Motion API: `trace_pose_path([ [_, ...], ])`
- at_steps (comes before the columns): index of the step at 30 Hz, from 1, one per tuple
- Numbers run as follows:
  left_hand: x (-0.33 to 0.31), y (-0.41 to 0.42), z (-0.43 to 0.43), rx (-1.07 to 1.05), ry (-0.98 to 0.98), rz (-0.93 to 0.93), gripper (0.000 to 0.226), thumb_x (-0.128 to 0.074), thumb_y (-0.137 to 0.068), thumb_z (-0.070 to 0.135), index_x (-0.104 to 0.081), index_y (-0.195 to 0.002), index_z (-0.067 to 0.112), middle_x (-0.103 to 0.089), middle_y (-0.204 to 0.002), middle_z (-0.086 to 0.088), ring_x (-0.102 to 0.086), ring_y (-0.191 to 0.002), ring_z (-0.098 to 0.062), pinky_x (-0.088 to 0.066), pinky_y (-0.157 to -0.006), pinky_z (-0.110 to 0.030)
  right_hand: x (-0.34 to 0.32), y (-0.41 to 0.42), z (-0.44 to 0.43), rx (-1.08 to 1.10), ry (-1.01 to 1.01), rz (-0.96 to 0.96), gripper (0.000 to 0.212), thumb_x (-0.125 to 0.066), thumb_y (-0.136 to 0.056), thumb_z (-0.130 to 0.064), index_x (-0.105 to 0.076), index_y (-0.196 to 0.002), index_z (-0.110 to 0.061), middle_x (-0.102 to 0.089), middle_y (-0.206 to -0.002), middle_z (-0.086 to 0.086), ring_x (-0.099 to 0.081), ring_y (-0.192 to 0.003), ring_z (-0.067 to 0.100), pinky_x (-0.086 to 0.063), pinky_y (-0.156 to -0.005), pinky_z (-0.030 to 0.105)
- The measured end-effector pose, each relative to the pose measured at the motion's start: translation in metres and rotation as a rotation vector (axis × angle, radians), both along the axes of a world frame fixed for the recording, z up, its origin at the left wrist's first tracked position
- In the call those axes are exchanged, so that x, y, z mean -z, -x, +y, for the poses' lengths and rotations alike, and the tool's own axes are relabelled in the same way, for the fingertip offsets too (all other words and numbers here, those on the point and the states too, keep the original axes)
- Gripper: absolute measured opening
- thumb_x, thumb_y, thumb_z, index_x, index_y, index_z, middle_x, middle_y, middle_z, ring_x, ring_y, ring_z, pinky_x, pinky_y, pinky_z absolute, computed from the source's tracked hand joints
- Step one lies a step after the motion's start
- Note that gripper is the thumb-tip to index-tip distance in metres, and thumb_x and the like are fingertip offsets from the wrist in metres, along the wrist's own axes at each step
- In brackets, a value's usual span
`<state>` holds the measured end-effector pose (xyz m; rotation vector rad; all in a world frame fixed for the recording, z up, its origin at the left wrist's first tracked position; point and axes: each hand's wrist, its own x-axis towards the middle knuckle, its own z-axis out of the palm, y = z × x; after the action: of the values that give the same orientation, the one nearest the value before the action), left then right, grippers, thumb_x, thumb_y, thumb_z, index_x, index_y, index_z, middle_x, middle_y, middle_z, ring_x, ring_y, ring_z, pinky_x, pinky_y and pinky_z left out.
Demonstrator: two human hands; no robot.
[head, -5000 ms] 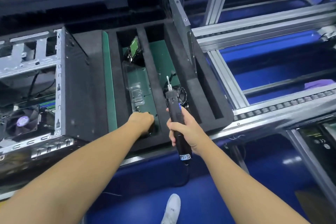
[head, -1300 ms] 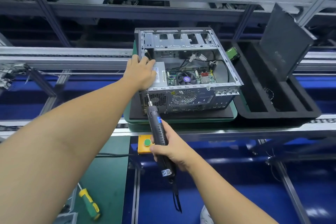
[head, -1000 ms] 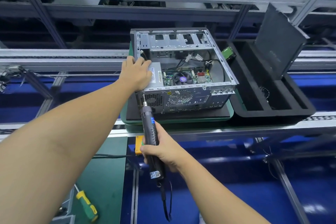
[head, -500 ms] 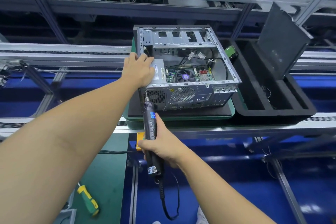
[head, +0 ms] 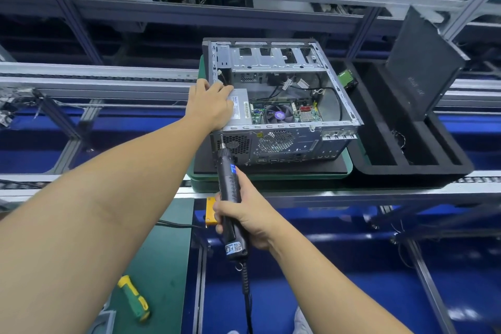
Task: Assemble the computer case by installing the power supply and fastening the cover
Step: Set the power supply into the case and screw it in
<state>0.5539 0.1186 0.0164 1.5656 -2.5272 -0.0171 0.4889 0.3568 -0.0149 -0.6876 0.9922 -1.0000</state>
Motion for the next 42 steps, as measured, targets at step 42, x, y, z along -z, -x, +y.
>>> trace_pose_path([
  [42, -0.029, -0.050, 0.022, 0.495, -0.173, -0.321, 0.065, -0.055, -0.098, 0.045, -0.028, -0.155, 0.034, -0.020, -0.164, -0.006, -0.013, -0.152, -0.026, -0.029, -0.117, -0.044, 0.005, 0.042, 0.028, 0.032, -0.014, 0.139, 0.093, -0.082, -0.077, -0.021, -0.033, -0.153, -0.041, -0.061, -0.092, 0.012, -0.059, -0.066, 0.025, -0.054, -0.057, 0.035],
])
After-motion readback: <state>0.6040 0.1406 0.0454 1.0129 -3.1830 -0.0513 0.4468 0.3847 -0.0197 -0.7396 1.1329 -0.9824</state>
